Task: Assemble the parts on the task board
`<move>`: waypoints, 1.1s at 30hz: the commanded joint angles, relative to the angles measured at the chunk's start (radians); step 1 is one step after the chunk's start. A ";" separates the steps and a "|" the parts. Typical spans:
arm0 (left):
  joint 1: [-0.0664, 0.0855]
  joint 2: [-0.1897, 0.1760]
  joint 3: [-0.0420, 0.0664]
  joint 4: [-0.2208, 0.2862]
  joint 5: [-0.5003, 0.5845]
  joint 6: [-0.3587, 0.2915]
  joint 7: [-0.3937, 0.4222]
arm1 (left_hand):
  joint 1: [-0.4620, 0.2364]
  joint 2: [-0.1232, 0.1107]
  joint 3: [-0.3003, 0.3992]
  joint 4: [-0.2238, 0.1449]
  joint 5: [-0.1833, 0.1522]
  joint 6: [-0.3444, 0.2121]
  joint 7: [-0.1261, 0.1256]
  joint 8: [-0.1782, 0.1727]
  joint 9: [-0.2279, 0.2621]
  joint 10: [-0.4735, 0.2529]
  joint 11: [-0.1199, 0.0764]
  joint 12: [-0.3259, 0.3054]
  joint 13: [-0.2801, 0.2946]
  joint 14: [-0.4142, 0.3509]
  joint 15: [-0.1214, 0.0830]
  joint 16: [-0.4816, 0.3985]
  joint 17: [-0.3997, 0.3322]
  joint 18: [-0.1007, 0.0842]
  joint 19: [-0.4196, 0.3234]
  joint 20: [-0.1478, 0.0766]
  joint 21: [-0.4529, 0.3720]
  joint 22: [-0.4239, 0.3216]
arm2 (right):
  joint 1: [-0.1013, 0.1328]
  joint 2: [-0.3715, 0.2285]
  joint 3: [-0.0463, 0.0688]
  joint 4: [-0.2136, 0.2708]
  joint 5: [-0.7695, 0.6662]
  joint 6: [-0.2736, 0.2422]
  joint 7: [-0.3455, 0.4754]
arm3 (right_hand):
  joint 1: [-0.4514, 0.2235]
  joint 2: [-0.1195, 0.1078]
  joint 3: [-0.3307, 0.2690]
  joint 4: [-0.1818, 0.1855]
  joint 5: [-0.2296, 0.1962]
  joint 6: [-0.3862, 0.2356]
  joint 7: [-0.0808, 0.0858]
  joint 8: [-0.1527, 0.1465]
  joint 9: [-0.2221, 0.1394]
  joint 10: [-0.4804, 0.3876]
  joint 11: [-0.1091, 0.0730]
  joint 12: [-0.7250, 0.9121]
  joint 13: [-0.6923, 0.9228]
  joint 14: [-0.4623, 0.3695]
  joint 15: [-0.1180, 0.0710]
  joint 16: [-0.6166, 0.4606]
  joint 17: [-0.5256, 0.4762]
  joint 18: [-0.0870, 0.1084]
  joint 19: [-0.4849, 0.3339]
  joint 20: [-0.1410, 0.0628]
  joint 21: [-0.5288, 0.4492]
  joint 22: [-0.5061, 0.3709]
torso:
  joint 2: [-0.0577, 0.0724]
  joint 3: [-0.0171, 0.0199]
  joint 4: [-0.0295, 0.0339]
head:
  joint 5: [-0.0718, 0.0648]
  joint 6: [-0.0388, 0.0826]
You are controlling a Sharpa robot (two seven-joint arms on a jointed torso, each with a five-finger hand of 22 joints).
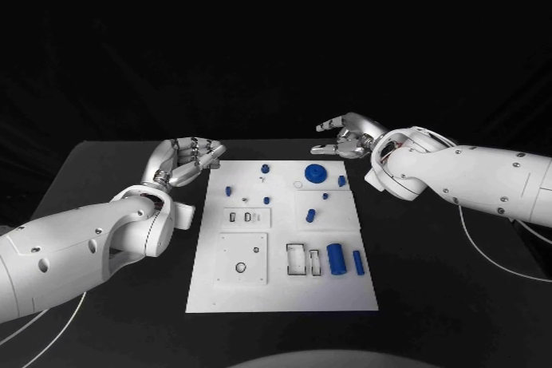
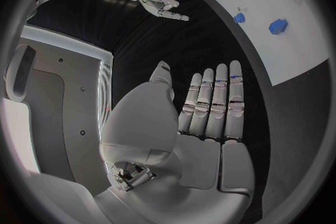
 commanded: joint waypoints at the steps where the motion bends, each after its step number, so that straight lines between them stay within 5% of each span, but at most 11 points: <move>1: 0.001 0.001 0.001 0.001 -0.005 0.013 0.013 | -0.001 0.007 -0.006 0.002 0.003 0.009 0.001 -0.006 0.001 0.001 0.002 -0.004 0.001 -0.009 0.000 -0.006 0.001 0.011 -0.005 -0.002 -0.004 -0.001 | -0.009 0.008 -0.001 -0.018 -0.130 0.046 -0.040 | -0.010 -0.015 0.000 -0.009 0.016 0.093 0.001 0.021 0.014 0.122 -0.015 0.014 0.262 0.105 0.001 0.006 0.263 -0.005 0.062 -0.001 0.038 0.179 | 0.001 -0.0011 0.0004 | -0.003 -0.001; 6: 0.001 0.000 0.001 0.001 -0.005 0.013 0.013 | -0.001 0.007 -0.006 0.002 0.003 0.009 0.001 -0.006 0.001 0.001 0.002 -0.004 0.001 -0.009 0.000 -0.006 0.001 0.011 -0.005 -0.002 -0.004 -0.001 | -0.024 0.022 -0.001 -0.040 -0.269 0.036 -0.080 | -0.025 -0.100 0.067 -0.032 0.228 0.184 0.014 0.055 0.041 0.122 -0.011 0.014 0.262 0.105 0.003 0.006 0.263 -0.030 0.154 -0.001 0.094 0.263 | 0.001 -0.0007 -0.0005 | 0.000 -0.004; 9: 0.001 0.000 0.001 0.001 -0.005 0.014 0.013 | -0.001 0.009 -0.006 0.002 0.004 0.009 0.001 -0.007 0.001 0.001 0.002 -0.004 0.001 -0.010 0.001 -0.006 0.002 0.011 -0.006 -0.001 -0.005 -0.001 | -0.032 0.029 -0.001 -0.050 -0.311 0.036 -0.097 | -0.042 -0.161 0.144 -0.021 0.310 0.218 0.048 0.070 0.057 0.122 0.014 0.014 0.262 0.105 0.024 0.006 0.263 -0.030 0.154 0.013 0.094 0.263 | 0.000 -0.0007 -0.0002 | 0.002 -0.006; 11: 0.001 0.000 0.001 0.001 -0.005 0.014 0.013 | -0.001 0.009 -0.006 0.002 0.004 0.009 0.001 -0.007 0.001 0.001 0.002 -0.004 0.001 -0.010 0.001 -0.006 0.002 0.011 -0.006 -0.001 -0.005 -0.001 | -0.035 0.032 -0.001 -0.055 -0.325 0.038 -0.104 | -0.050 -0.191 0.192 -0.012 0.328 0.229 0.058 0.074 0.067 0.122 0.027 0.014 0.262 0.105 0.036 0.006 0.263 -0.030 0.154 0.025 0.094 0.263 | 0.000 -0.0005 -0.0003 | 0.003 -0.007; 16: 0.001 -0.001 0.001 -0.001 -0.005 0.014 0.012 | -0.001 0.009 -0.006 0.002 0.004 0.009 0.001 -0.007 0.001 0.001 0.002 -0.004 0.001 -0.010 0.001 -0.006 0.002 0.011 -0.006 -0.001 -0.005 -0.001 | -0.041 0.039 -0.001 -0.062 -0.340 0.049 -0.118 | -0.049 -0.220 0.242 -0.007 0.347 0.254 0.066 0.084 0.083 0.122 0.050 0.014 0.262 0.105 0.043 0.006 0.263 -0.030 0.154 0.036 0.094 0.263 | 0.000 0.0001 -0.0013 | 0.005 -0.009; 33: 0.001 -0.004 0.001 0.000 -0.005 0.015 0.013 | -0.001 0.010 -0.008 0.002 0.004 0.009 0.001 -0.007 0.001 0.001 0.002 -0.003 0.002 -0.010 0.001 -0.006 0.003 0.011 -0.006 -0.001 -0.005 -0.001 | -0.062 0.077 0.000 -0.106 -0.344 0.096 -0.152 | -0.037 -0.235 0.276 -0.012 0.380 0.275 0.070 0.089 0.102 0.122 0.054 0.014 0.262 0.105 0.044 0.006 0.263 -0.030 0.154 0.039 0.094 0.263 | 0.000 0.0002 -0.0004 | 0.010 -0.012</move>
